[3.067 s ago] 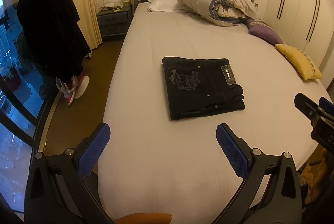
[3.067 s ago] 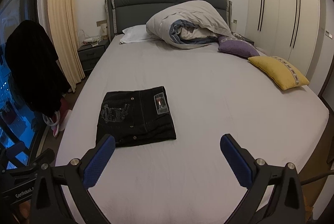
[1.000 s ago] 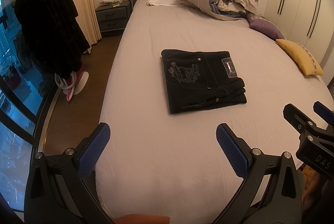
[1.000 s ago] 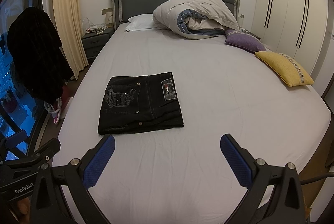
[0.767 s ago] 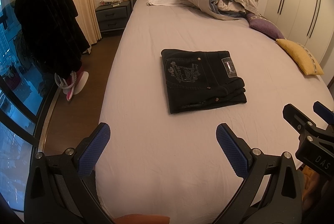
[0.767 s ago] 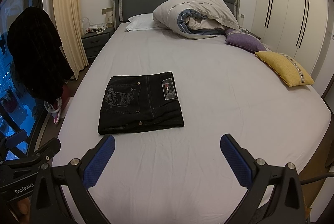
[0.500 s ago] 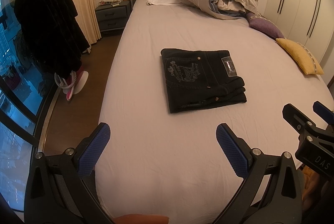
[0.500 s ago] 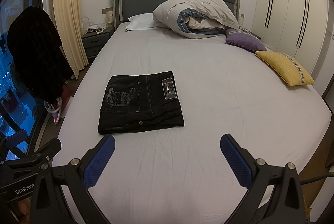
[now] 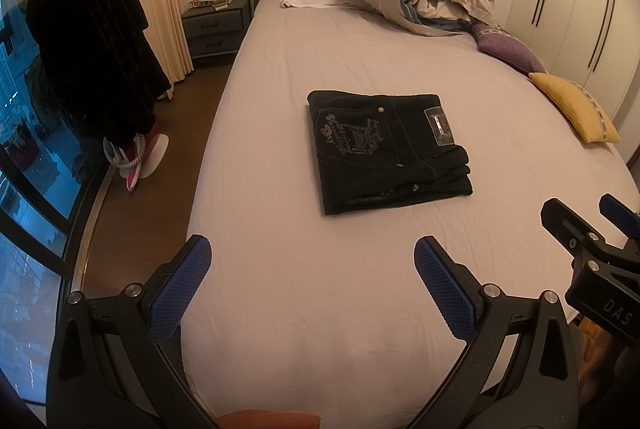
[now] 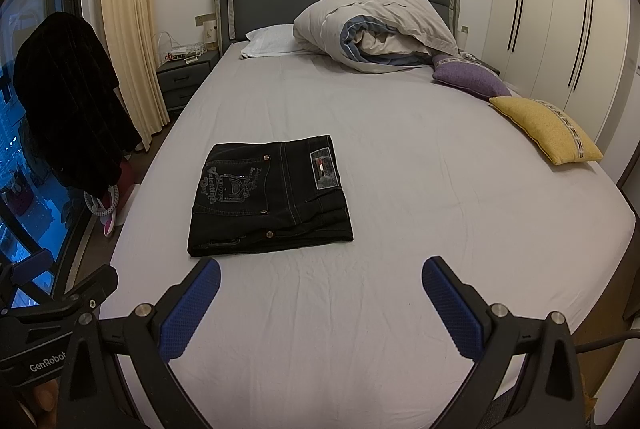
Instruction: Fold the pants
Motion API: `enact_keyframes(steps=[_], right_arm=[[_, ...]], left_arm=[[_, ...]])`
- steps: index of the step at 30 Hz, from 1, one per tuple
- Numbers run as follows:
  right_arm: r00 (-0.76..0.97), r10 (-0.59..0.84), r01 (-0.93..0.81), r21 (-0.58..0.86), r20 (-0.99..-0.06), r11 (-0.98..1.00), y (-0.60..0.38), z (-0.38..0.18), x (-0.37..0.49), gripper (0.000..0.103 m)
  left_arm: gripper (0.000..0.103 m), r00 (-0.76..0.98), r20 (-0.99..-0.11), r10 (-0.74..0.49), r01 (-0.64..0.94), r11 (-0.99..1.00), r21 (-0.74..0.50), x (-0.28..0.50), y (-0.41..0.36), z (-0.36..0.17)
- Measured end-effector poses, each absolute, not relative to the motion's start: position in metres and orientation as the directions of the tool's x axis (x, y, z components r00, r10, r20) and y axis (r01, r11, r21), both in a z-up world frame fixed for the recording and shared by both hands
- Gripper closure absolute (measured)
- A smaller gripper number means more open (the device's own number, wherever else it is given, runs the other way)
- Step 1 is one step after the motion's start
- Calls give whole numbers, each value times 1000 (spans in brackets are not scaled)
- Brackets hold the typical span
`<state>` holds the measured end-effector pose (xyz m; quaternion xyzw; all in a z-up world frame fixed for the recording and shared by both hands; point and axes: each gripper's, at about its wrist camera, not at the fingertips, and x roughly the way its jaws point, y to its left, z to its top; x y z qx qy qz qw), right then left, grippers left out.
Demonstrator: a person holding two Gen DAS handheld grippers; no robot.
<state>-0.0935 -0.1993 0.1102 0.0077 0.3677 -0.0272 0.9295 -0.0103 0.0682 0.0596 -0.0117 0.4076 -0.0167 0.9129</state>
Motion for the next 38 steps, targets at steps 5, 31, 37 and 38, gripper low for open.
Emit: enact_keyframes(steps=[5,31,37,38], right_arm=[[728,-45,56,-6,-684,998,-200,111,-93,0],[720,-43,56,-4,-693,998,-198,108,-96,0],[710,-38,57,4,-703,998,-198,104,-107,0],[709,-36,57,6,-704,998,-204,101,-107,0]], left_arm=[[0,665,-745,-42,21,999,-38,-12,69,58],[0,641,-766,-51,28,999,-43,-43,66,35],[0,643,-765,-38,29,999,-25,-50,66,34],[0,641,-767,-35,27,999,-22,-52,65,33]])
